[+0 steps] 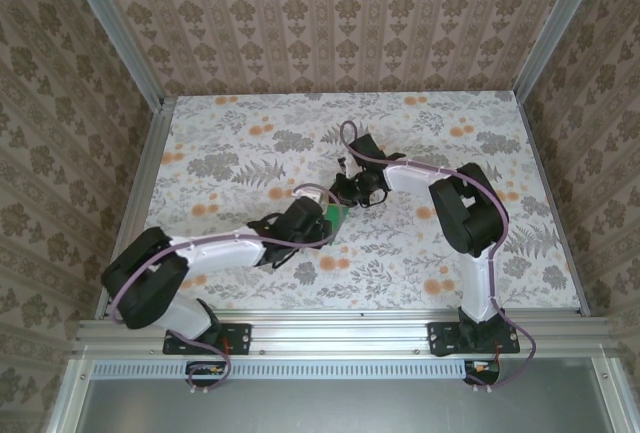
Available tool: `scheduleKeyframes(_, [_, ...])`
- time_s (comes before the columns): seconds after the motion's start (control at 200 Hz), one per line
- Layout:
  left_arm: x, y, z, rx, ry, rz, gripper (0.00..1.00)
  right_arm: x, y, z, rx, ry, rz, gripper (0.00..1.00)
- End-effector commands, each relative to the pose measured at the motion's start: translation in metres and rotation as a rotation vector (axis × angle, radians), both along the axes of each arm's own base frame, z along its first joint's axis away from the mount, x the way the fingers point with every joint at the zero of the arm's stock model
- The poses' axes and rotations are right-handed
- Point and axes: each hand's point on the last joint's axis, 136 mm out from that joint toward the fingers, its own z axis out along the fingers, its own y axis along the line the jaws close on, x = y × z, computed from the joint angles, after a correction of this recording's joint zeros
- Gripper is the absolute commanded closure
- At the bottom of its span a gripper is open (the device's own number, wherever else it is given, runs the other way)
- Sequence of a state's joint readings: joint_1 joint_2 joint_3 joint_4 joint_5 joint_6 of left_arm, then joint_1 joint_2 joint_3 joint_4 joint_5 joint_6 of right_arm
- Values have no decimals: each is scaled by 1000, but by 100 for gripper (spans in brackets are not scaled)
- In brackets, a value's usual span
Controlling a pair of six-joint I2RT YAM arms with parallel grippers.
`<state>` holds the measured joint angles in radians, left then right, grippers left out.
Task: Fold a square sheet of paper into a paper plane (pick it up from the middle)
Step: Fold the wing for the fifth time at the center of the table.
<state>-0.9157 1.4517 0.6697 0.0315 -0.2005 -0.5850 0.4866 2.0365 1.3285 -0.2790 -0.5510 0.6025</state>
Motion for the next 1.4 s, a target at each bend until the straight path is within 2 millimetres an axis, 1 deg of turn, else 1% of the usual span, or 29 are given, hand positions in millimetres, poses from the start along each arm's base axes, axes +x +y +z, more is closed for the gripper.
scheduleKeyframes(0.0, [-3,2,5,-174,72,33,42,-2,7,4,76,-10,39,91])
scheduleKeyframes(0.09, [-1,13,4,-254,108,82,40,-2,11,9,122,-6,37,91])
scheduleKeyframes(0.175, [0,15,2,-326,150,99,37,0,15,14,161,0,29,90])
scheduleKeyframes(0.26, [2,12,2,-396,180,100,36,2,20,20,225,13,11,90])
scheduleKeyframes(0.385, [8,3,2,-478,207,84,35,8,22,22,290,45,-37,89])
scheduleKeyframes(0.47, [11,-2,-1,-488,222,73,35,14,20,21,320,68,-79,89])
scheduleKeyframes(0.575, [15,-4,-8,-470,229,83,36,21,15,19,340,85,-124,89])
scheduleKeyframes(0.685, [18,-1,-15,-444,223,98,41,27,10,16,341,97,-158,89])
scheduleKeyframes(0.795, [21,-1,-20,-425,223,107,51,31,6,13,349,107,-182,89])
scheduleKeyframes(0.96, [25,5,-29,-378,219,132,63,31,3,7,341,117,-191,89])
scheduleKeyframes(1.115, [25,13,-40,-297,226,151,68,31,0,2,326,118,-191,89])
scheduleKeyframes(1.225, [23,20,-47,-243,232,166,71,30,-5,-5,285,110,-182,89])
scheduleKeyframes(1.295, [21,25,-51,-204,238,173,71,30,-10,-10,252,100,-175,88])
scheduleKeyframes(1.395, [19,25,-53,-172,237,161,72,31,-13,-15,230,93,-160,87])
